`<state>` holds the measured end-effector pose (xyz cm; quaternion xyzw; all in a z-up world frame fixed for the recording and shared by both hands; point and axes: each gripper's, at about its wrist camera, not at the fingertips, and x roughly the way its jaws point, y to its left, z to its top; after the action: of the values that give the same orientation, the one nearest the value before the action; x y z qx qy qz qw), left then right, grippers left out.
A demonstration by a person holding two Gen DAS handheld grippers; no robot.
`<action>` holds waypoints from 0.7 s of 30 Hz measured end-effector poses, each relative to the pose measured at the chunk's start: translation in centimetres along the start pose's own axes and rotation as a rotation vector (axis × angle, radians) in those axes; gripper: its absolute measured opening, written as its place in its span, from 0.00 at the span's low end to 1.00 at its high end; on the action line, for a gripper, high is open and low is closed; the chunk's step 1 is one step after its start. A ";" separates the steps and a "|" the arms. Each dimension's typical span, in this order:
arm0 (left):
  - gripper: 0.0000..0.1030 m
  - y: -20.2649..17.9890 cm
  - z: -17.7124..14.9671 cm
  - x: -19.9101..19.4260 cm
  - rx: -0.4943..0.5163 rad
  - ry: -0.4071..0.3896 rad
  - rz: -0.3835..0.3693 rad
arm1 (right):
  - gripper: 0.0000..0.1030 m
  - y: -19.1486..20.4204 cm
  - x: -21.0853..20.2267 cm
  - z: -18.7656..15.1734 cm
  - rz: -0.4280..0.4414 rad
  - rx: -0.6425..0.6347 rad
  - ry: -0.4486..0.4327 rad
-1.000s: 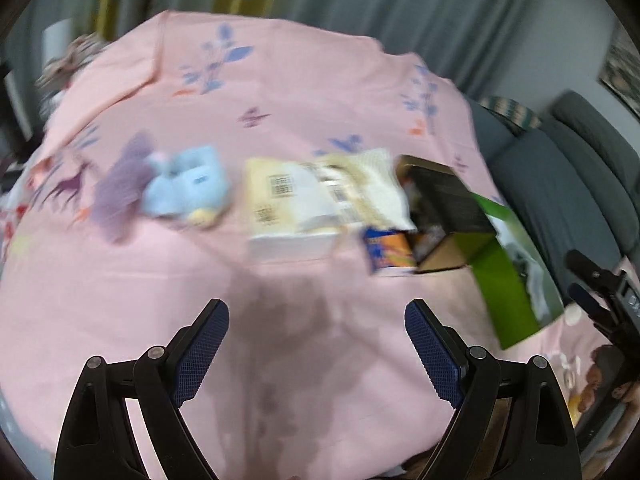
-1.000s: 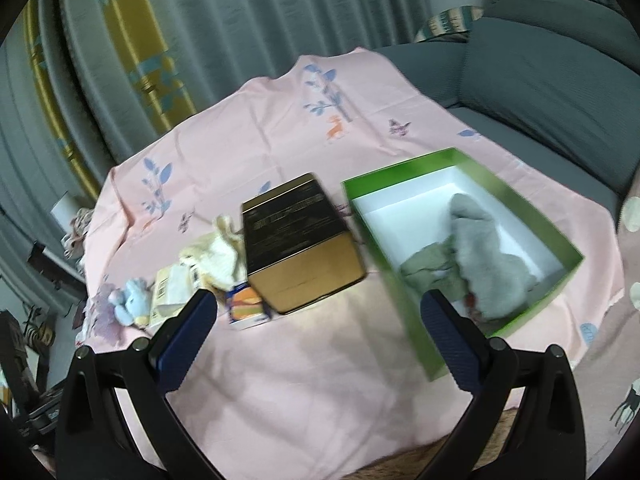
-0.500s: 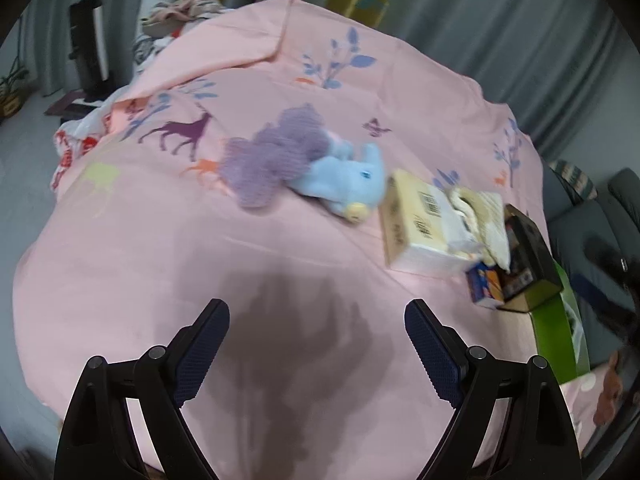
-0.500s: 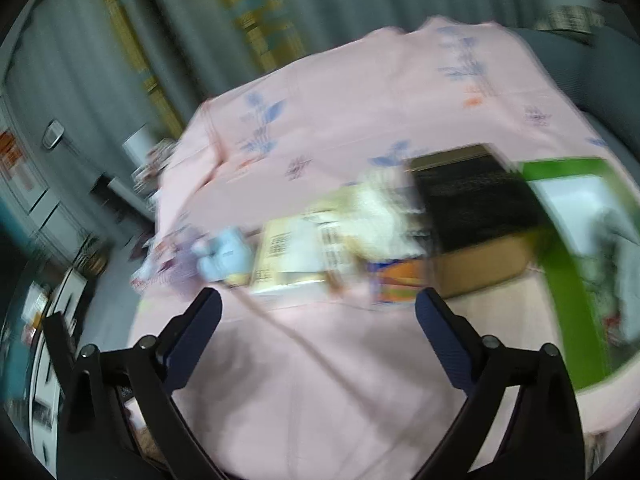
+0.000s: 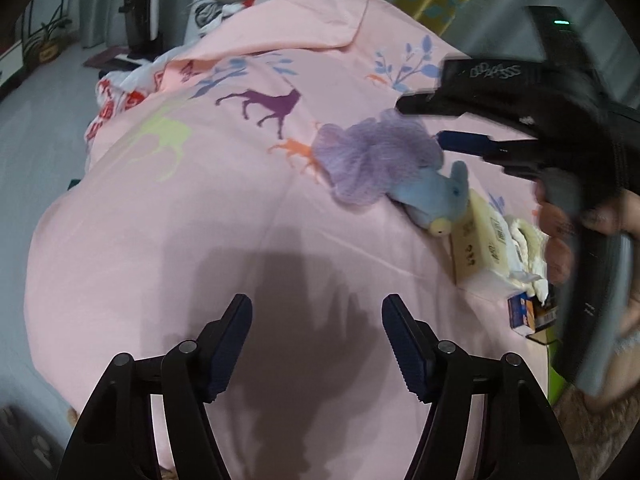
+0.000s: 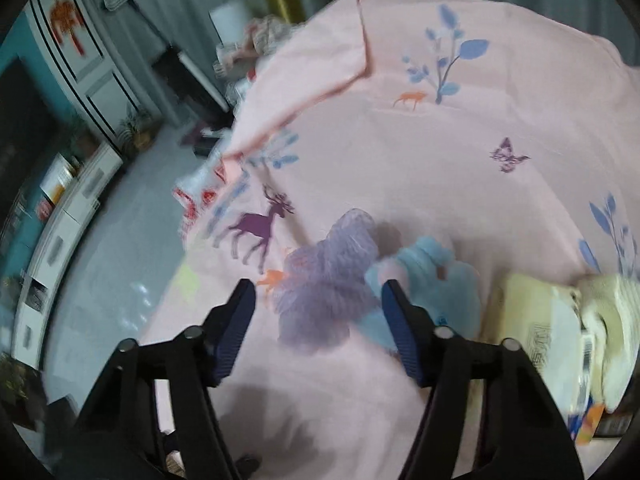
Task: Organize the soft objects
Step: 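Grasp the purple mesh bath puff with the right gripper and lift it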
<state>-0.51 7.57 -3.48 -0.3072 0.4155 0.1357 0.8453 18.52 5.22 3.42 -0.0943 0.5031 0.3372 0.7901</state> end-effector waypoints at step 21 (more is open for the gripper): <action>0.66 -3.6 -1.8 -1.7 0.058 0.029 -0.126 | 0.04 -7.5 -13.0 -13.4 0.240 0.209 -0.185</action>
<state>-0.91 3.70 -1.48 -0.3099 0.4111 0.0655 0.8548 9.98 -12.66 6.75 0.0806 0.4682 0.3822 0.7926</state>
